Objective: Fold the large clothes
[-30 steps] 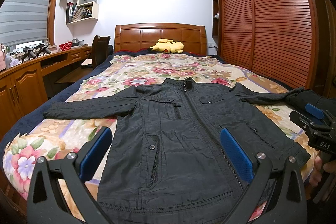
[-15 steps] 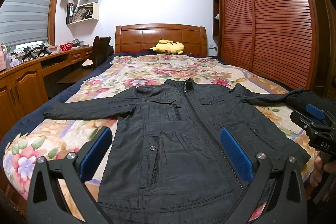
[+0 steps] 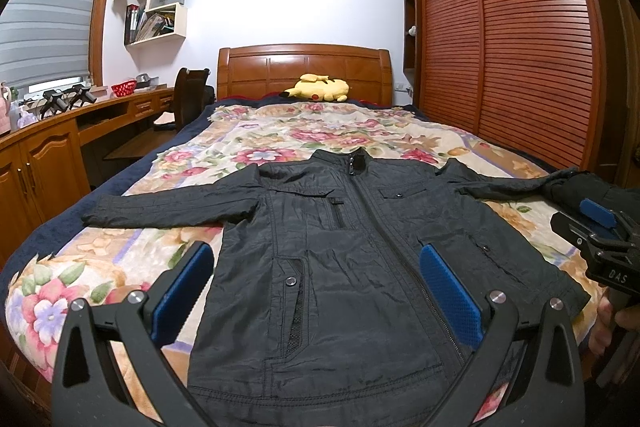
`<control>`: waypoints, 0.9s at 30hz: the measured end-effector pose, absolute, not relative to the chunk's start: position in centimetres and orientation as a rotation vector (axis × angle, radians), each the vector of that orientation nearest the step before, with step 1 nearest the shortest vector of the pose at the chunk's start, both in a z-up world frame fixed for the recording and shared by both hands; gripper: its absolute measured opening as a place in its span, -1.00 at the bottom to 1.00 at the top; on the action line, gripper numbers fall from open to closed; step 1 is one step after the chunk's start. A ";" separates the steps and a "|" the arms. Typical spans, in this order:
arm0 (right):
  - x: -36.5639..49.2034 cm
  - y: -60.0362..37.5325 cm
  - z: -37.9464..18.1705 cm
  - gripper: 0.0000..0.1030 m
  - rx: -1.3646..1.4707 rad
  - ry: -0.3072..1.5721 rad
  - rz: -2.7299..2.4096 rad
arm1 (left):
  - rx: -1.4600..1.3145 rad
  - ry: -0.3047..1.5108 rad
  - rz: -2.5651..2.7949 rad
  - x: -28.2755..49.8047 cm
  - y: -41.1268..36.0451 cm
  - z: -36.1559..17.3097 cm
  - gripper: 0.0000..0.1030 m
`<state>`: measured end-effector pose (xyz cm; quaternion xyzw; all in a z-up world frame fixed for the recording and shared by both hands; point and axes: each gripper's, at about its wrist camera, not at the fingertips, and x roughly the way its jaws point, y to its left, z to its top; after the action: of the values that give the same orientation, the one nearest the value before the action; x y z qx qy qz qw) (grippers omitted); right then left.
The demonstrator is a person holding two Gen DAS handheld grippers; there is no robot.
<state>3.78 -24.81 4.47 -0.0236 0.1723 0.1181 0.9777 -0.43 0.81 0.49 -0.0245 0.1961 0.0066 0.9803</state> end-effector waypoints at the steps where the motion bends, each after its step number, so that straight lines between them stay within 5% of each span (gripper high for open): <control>1: 3.8 -24.7 4.5 1.00 -0.042 0.350 0.241 | -0.055 0.398 0.006 -0.4 1.1 0.6 1.00; 27: 12.2 -11.4 5.2 1.00 -0.017 0.375 0.486 | -0.041 0.431 -0.016 1.8 14.3 0.0 1.00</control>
<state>12.17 -11.43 5.21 -0.0085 0.1844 0.2390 0.9533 1.75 14.29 0.03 -0.0202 0.2136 -0.0079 0.9767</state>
